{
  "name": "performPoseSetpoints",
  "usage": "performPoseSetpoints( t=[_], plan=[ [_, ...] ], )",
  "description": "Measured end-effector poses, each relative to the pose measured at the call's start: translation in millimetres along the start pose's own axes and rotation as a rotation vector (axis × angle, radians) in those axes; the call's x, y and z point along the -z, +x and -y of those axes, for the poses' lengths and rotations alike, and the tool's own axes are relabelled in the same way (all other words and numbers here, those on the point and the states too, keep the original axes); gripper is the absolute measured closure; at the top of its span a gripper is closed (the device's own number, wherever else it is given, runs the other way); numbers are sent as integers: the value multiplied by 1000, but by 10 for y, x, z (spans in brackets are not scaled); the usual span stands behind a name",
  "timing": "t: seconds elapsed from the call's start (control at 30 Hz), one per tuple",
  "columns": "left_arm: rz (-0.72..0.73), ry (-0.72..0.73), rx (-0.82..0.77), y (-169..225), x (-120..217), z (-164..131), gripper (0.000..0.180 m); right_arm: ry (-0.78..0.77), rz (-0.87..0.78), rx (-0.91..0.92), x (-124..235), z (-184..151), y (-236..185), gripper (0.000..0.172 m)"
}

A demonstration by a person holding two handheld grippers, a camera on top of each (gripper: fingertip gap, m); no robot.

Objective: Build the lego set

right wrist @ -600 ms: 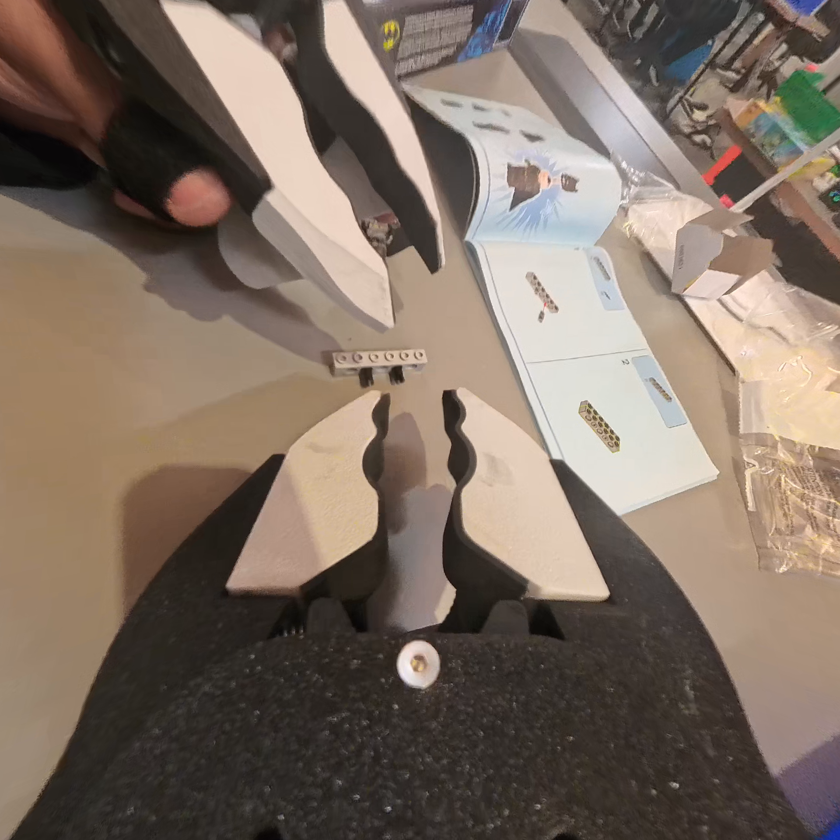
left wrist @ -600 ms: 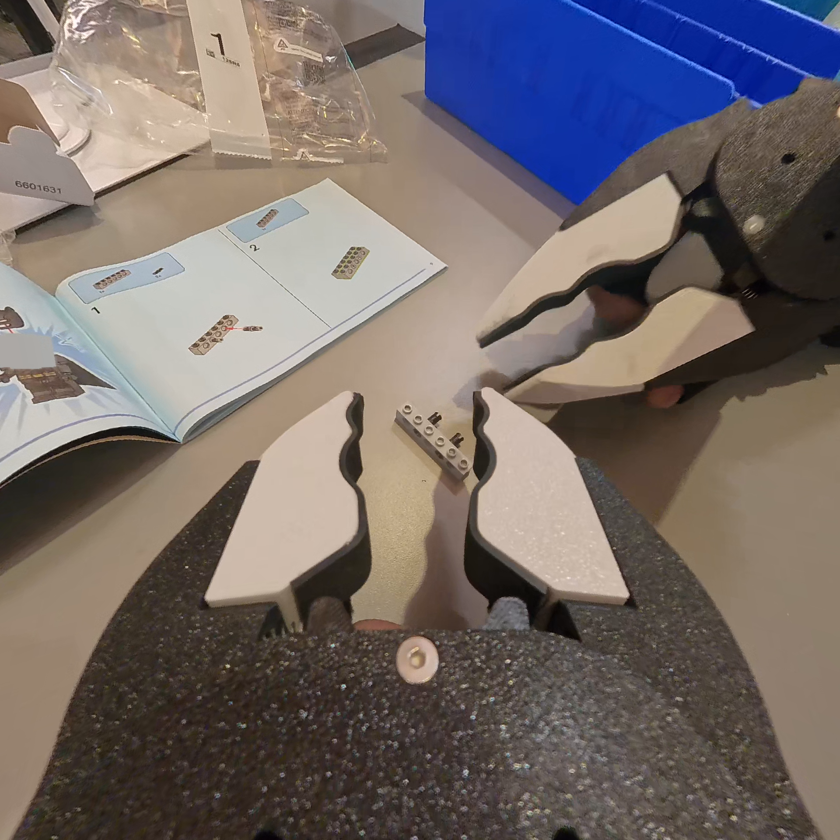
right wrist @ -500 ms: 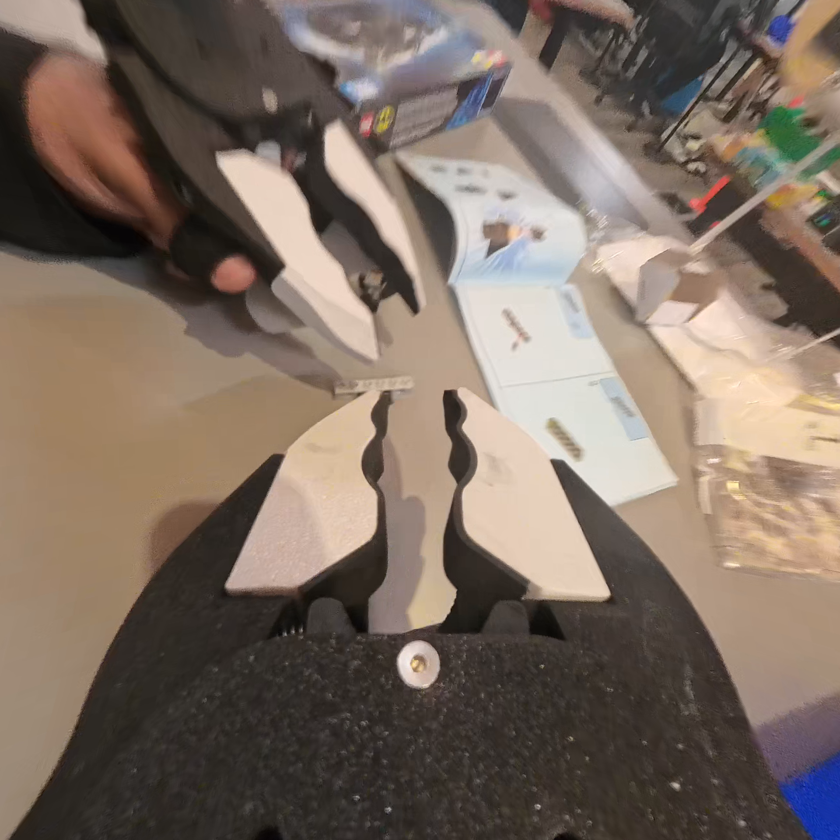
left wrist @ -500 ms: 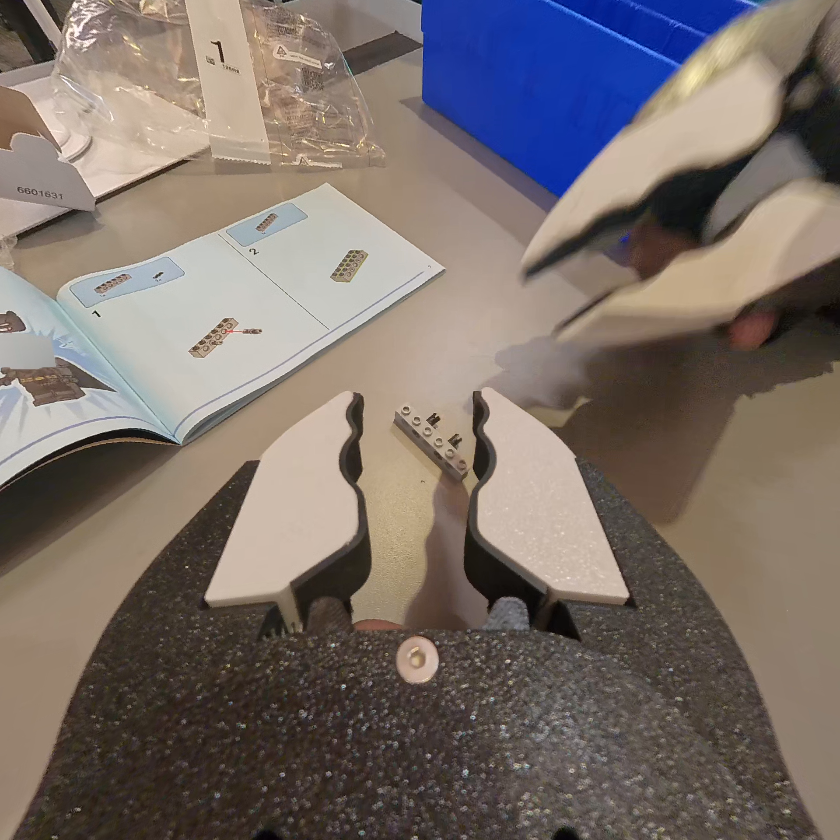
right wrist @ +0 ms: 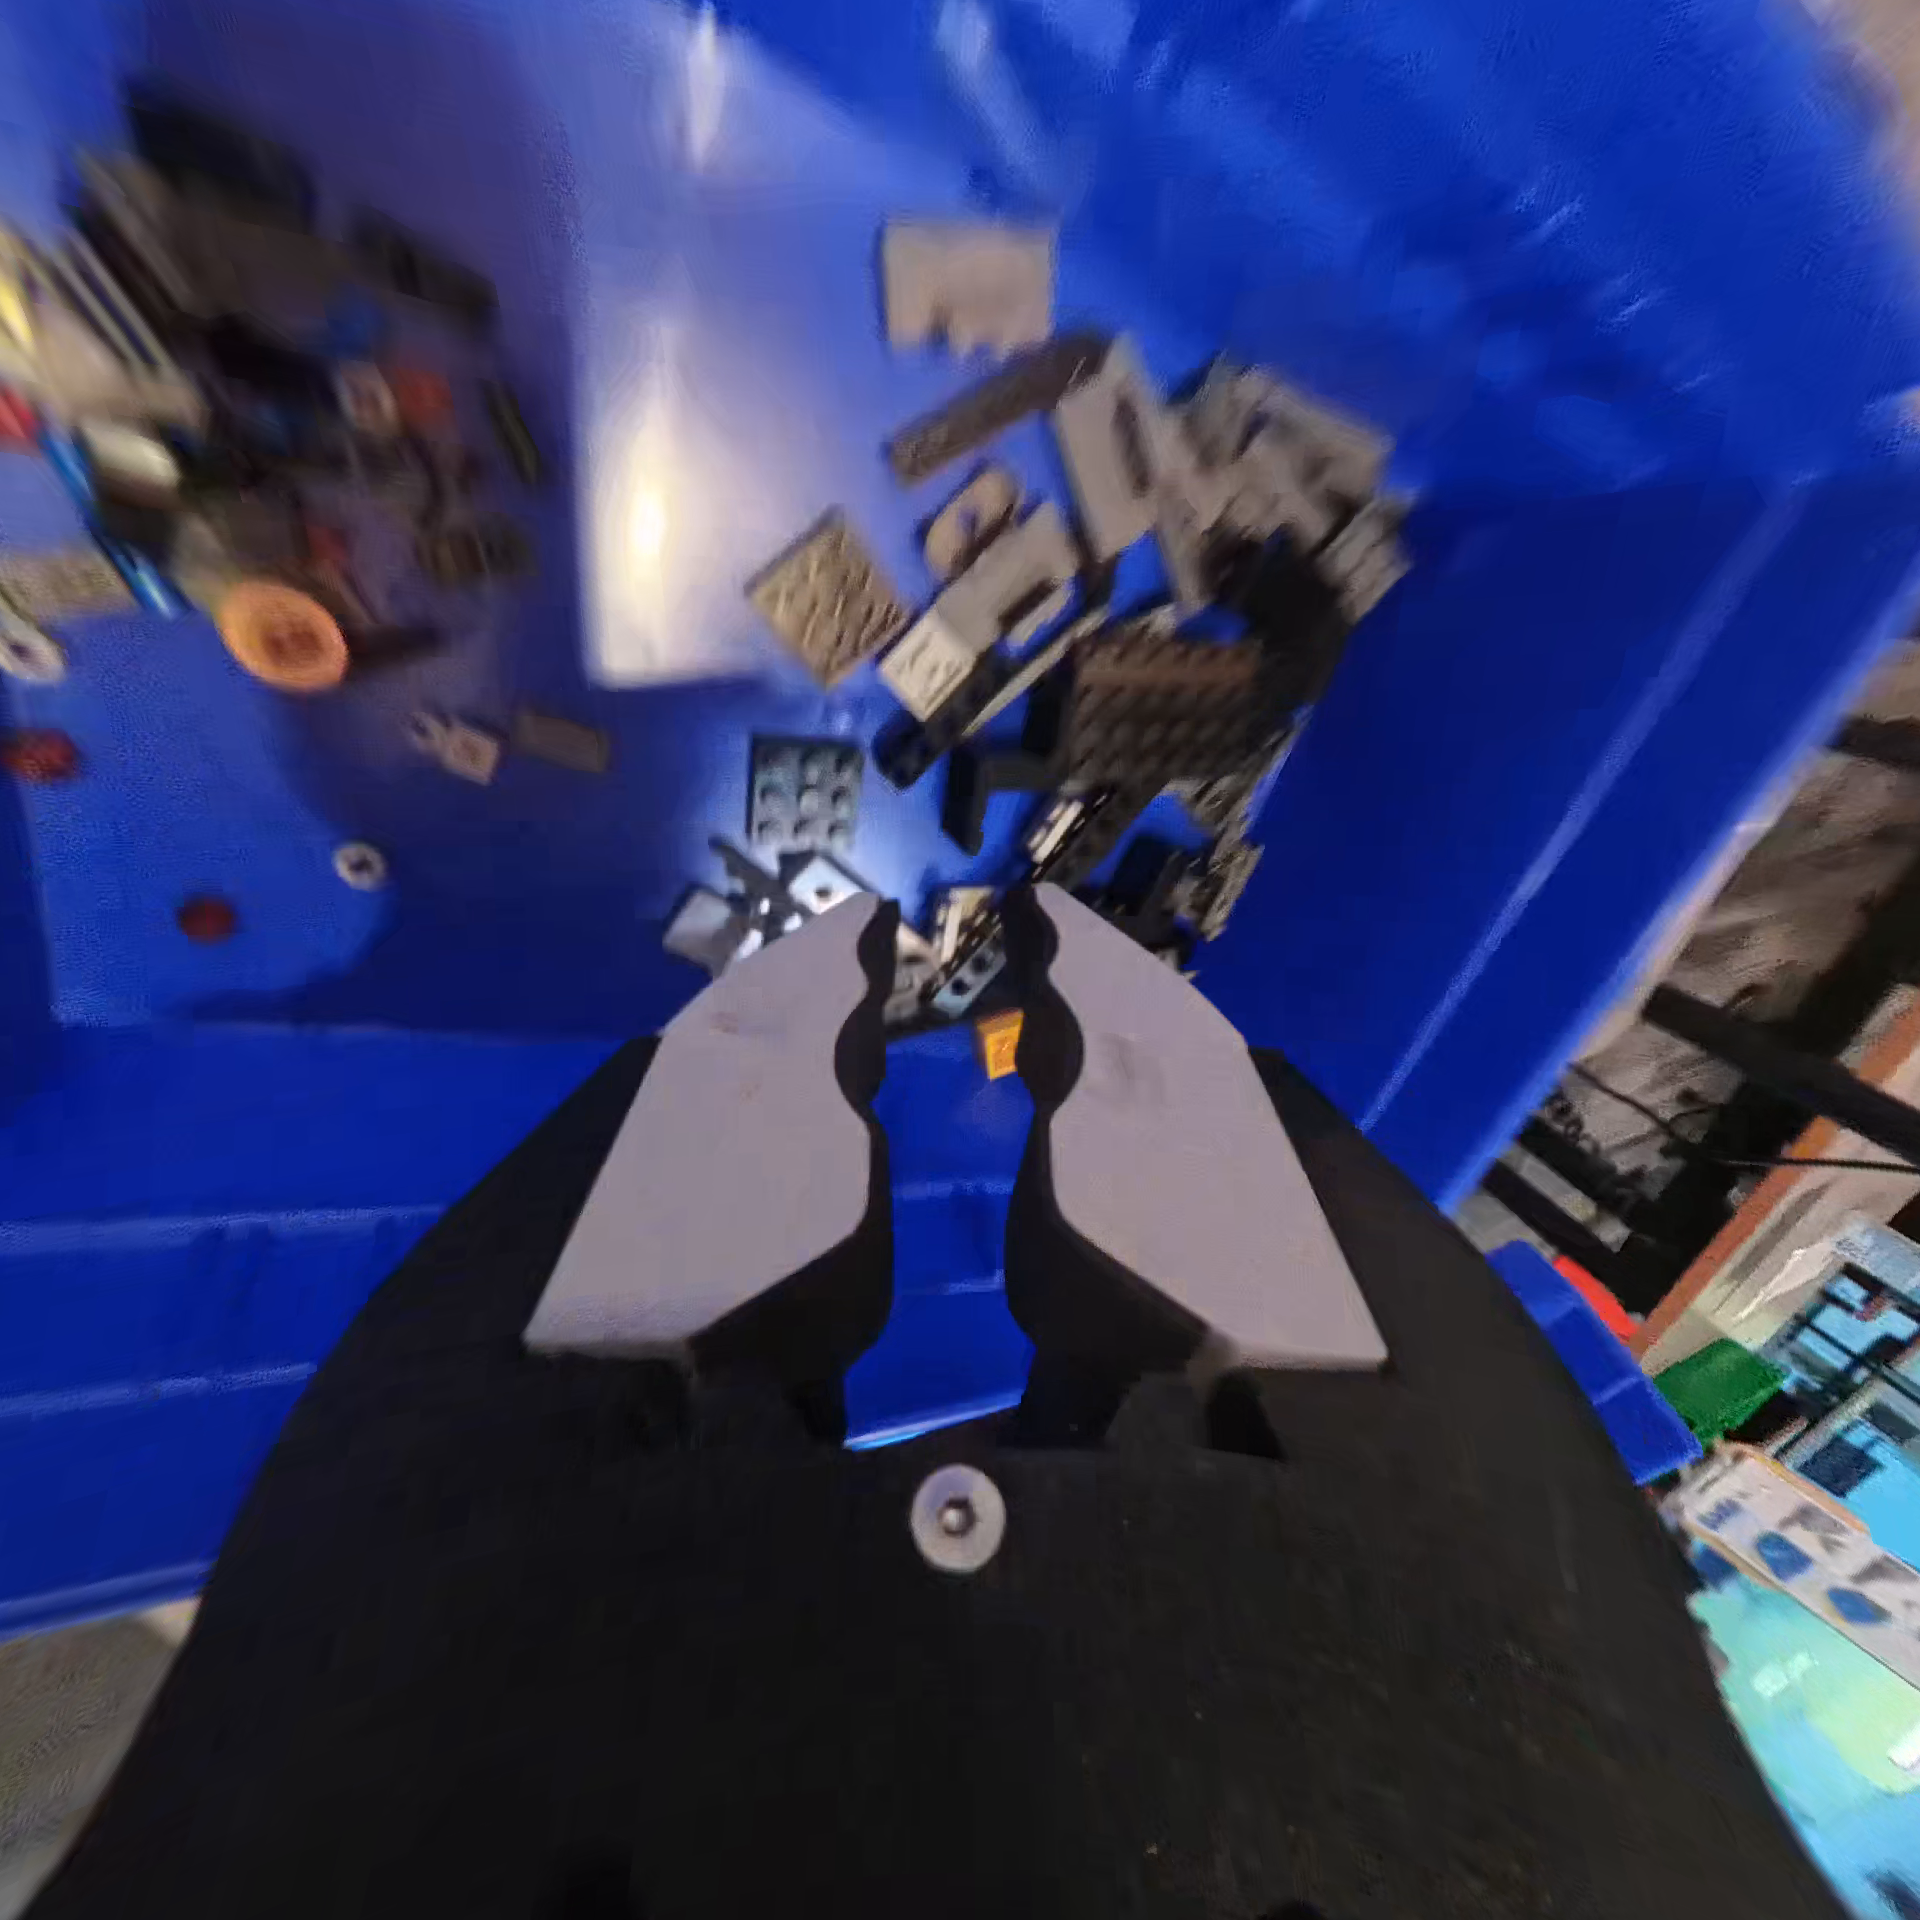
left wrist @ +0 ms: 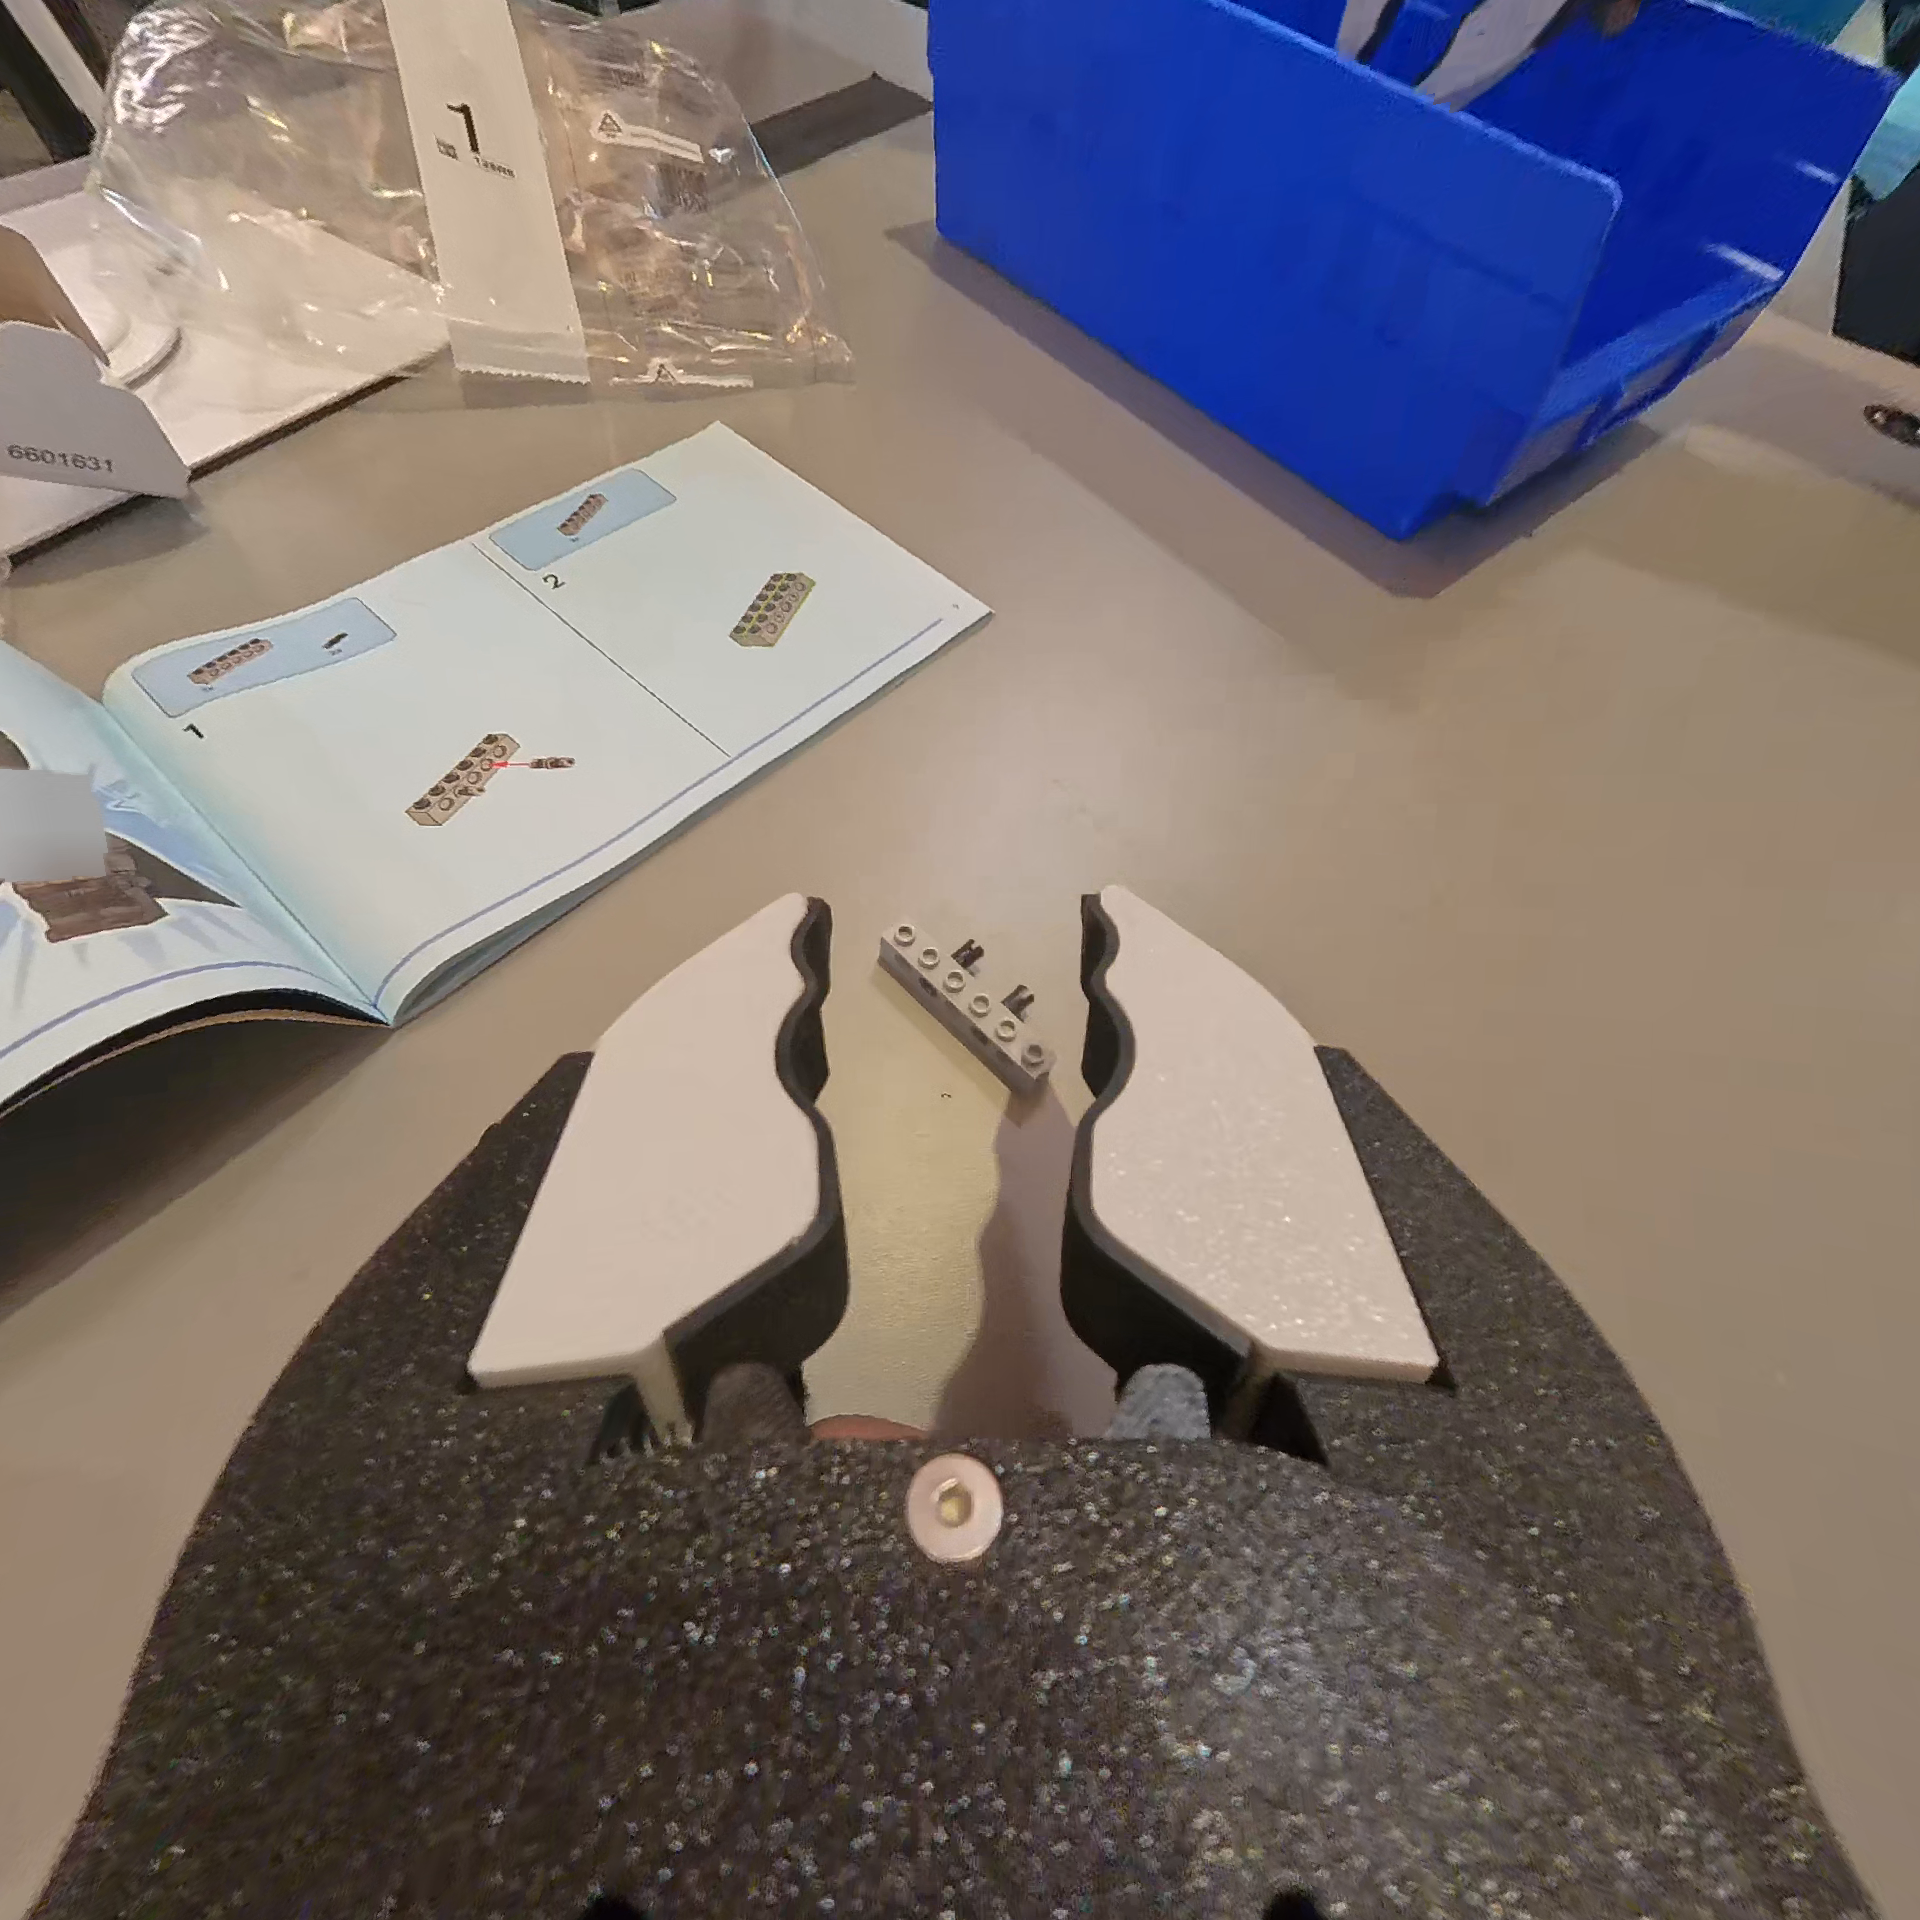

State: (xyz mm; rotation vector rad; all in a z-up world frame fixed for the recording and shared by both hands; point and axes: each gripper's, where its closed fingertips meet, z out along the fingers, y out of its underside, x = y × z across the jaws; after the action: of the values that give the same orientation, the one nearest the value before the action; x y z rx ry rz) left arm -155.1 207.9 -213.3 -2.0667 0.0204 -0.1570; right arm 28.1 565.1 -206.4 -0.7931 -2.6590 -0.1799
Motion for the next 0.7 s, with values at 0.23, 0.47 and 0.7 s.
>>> performPoseSetpoints(
  t=[0.23, 0.47, 0.7],
  plan=[
    [11, -3, -9, -1, -5, -4, 134, -167, 169, 109, -267, -186, -107, 150],
    [-8, 3, 60, -55, 3, 2, 134, -276, 276, 200, -445, -305, -227, 153],
    [-15, 21, 101, -92, 23, 19, 134, -259, 294, 176, -461, -291, -203, 157]
  ],
)
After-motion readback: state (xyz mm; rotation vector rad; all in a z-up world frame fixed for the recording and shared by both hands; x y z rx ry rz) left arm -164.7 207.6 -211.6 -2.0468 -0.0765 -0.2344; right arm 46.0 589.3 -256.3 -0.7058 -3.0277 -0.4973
